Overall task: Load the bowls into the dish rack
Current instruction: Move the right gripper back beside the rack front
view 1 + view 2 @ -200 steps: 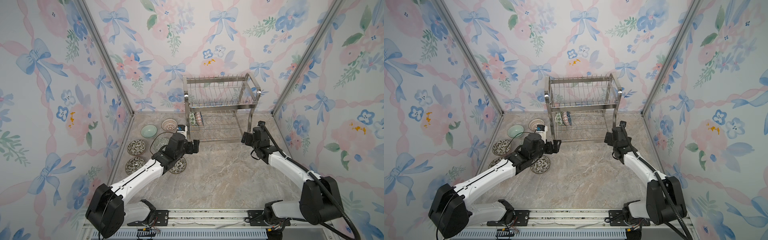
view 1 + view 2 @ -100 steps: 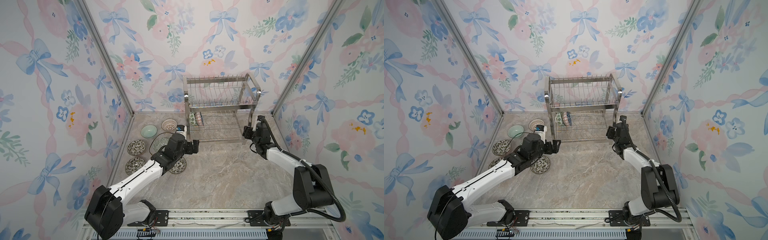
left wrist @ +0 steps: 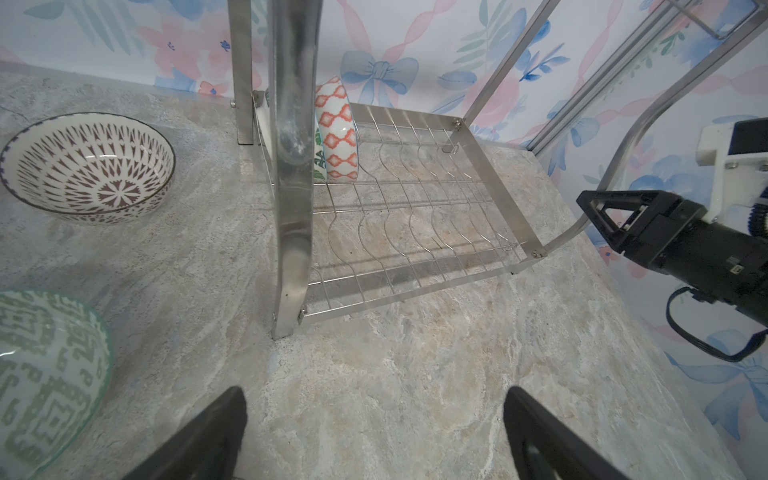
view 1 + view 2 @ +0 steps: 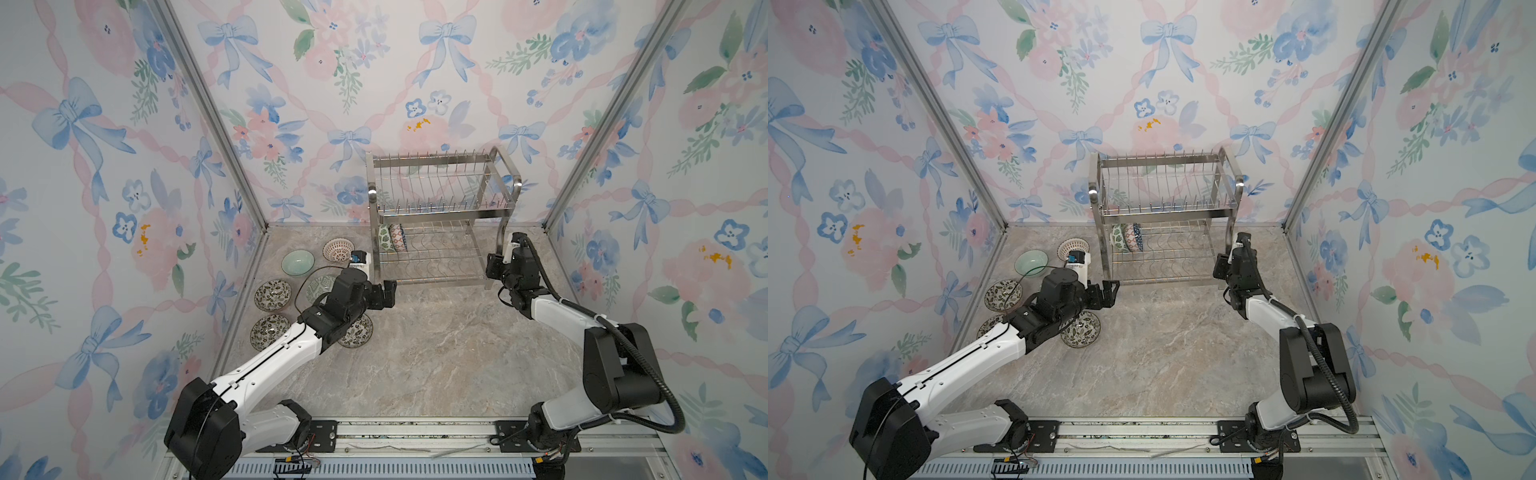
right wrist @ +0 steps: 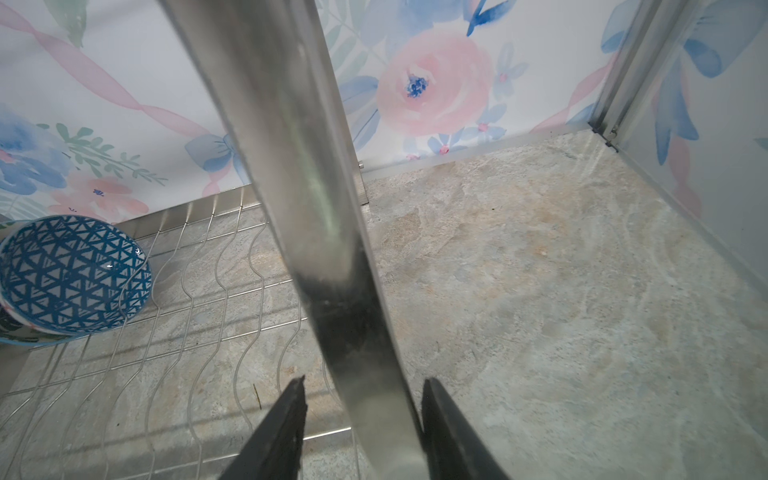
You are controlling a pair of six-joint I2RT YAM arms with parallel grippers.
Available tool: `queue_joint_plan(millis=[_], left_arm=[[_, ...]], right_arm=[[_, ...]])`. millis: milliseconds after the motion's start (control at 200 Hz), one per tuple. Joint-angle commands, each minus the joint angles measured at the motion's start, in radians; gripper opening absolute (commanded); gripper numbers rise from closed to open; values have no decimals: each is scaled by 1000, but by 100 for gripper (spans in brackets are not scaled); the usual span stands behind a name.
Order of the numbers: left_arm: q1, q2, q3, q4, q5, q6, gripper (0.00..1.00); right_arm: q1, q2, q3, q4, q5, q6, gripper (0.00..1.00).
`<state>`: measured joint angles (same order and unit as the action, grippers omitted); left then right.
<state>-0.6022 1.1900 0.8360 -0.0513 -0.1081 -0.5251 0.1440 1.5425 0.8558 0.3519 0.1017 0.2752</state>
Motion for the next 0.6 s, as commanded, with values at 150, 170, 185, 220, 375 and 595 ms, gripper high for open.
queue_joint_plan(millis=[150, 170, 185, 220, 375, 595], left_arm=[[11, -18, -16, -11, -4, 10, 98], [10, -19, -16, -12, -4, 10, 98], [11, -20, -17, -12, -5, 10, 98], [12, -25, -20, -10, -7, 11, 98], [19, -43, -30, -13, -9, 10, 98], [32, -60, -43, -22, -9, 13, 98]], right_arm=[[45, -75, -62, 22, -16, 5, 42], [47, -77, -65, 19, -16, 7, 42], [48, -80, -66, 18, -16, 8, 42], [54, -86, -69, 14, -13, 8, 41], [73, -122, -93, 9, -2, 16, 41], [107, -140, -97, -17, 21, 18, 41]])
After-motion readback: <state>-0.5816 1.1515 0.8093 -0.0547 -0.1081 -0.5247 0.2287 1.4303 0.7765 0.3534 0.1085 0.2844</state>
